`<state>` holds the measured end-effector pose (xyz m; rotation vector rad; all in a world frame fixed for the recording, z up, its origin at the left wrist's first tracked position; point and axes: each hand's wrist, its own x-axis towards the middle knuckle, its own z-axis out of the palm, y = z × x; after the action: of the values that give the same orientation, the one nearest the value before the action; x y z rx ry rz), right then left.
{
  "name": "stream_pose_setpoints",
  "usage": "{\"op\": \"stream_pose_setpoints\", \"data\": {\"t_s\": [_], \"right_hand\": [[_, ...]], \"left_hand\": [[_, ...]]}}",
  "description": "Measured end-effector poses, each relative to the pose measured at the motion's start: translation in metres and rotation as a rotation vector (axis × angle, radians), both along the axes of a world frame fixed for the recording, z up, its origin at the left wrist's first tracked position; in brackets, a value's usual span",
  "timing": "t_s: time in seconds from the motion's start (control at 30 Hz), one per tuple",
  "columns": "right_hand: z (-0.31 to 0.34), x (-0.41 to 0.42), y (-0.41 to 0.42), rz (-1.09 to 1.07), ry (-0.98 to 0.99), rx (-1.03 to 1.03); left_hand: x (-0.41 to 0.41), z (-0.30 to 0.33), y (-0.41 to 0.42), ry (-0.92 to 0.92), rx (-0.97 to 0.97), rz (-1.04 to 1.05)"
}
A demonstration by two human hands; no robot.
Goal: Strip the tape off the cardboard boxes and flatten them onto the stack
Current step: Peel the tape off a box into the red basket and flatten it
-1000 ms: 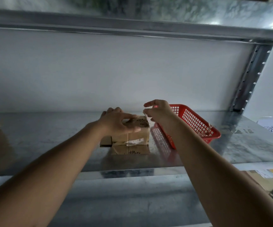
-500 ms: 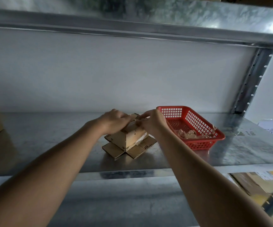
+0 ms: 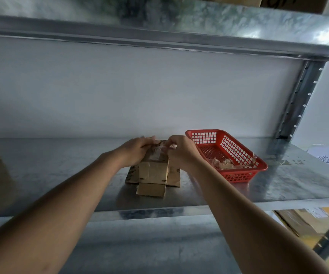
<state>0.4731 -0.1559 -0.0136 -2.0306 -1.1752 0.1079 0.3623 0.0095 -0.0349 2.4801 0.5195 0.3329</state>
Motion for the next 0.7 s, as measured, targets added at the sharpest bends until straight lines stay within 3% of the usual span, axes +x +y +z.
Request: {"op": "stream_pose_setpoints", "data": {"t_s": [0.2,0.43,0.7], "right_hand": [[0.001,-0.009,-0.013,0.176,-0.108,0.095],[-0.013,0.000,-0.035,0.284,0.019,0.314],[-0.024,0.007,-0.058,0.277,0.066,0.454]], "left_hand": [[-0.001,0.006,-0.005,0.012,-0.034,0.014],[0.011,0.007,-0.023,0.072,0.127,0.189],[0.019,0.005,-0.037,0.005,0.061,0.359]]}}
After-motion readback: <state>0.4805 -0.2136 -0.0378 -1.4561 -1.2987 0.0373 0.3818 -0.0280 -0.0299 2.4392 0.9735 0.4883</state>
